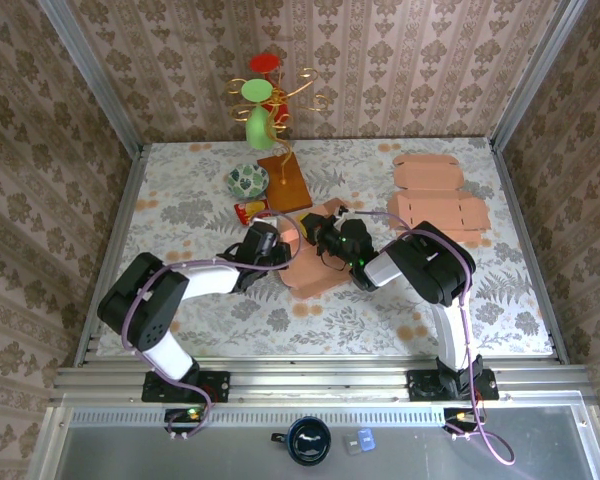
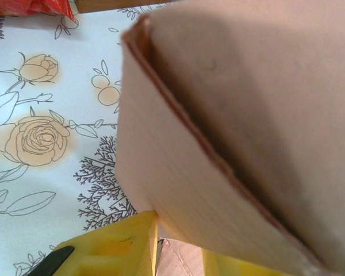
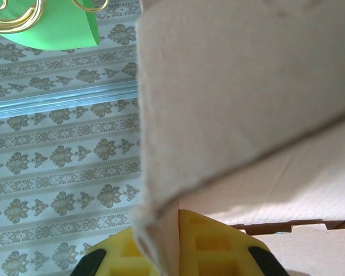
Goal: Fold the paper box
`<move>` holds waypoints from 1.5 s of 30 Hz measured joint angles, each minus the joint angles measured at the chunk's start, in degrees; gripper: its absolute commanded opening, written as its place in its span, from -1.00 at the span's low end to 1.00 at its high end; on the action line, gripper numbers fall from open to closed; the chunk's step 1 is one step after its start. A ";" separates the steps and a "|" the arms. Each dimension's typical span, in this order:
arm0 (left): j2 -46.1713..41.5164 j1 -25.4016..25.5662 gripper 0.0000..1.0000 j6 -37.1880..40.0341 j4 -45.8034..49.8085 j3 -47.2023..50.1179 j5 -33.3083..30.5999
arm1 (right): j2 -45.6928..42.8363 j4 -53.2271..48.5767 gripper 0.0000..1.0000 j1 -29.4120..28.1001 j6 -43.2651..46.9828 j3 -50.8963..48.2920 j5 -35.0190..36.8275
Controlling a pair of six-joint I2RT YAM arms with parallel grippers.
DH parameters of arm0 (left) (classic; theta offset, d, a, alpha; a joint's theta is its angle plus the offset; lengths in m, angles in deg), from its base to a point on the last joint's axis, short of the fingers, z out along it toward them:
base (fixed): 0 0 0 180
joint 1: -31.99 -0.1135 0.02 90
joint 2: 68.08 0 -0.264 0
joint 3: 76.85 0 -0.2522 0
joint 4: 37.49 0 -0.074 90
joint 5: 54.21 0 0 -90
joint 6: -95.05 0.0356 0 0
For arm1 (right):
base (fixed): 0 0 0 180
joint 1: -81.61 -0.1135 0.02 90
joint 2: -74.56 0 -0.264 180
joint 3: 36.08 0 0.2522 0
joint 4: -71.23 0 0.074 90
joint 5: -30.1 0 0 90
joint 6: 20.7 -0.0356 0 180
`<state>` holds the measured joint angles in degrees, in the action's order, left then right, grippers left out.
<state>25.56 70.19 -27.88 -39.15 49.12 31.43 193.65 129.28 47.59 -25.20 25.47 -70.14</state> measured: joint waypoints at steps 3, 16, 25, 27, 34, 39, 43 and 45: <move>0.81 0.42 -0.55 -0.39 0.46 -1.01 -1.16 | 0.00 0.00 -1.00 0.00 0.02 0.00 0.63; 2.32 2.62 -1.00 -5.86 8.09 -5.95 -8.87 | -0.22 -0.37 -0.92 -0.37 -0.24 0.00 3.65; 2.43 2.60 -1.00 -7.41 10.60 -7.08 -10.78 | -3.26 -7.08 -0.10 -1.38 -0.96 -1.11 2.73; 2.43 2.60 -1.00 -7.39 13.22 -8.50 -10.67 | -5.46 -12.44 0.16 -1.22 -0.76 -1.20 1.36; 2.51 1.81 -1.00 -7.61 19.52 -14.08 -8.66 | -22.05 -46.58 0.57 2.05 7.98 3.48 -2.86; 2.51 -0.13 -1.00 -8.07 25.33 -18.05 -4.76 | -33.33 -69.53 0.66 6.14 18.36 13.79 -3.23; 2.54 -1.22 -1.00 -8.04 29.05 -22.23 -1.16 | -40.24 -82.16 0.57 10.84 25.75 17.53 -4.44; 2.54 -1.62 -1.00 -8.00 31.01 -24.37 0.70 | -42.05 -87.54 0.52 14.10 29.62 19.02 -5.49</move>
<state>28.10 68.57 -35.88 -8.13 24.75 32.13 151.60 41.74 61.69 4.42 44.48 -75.63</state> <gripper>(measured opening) 0.061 0.779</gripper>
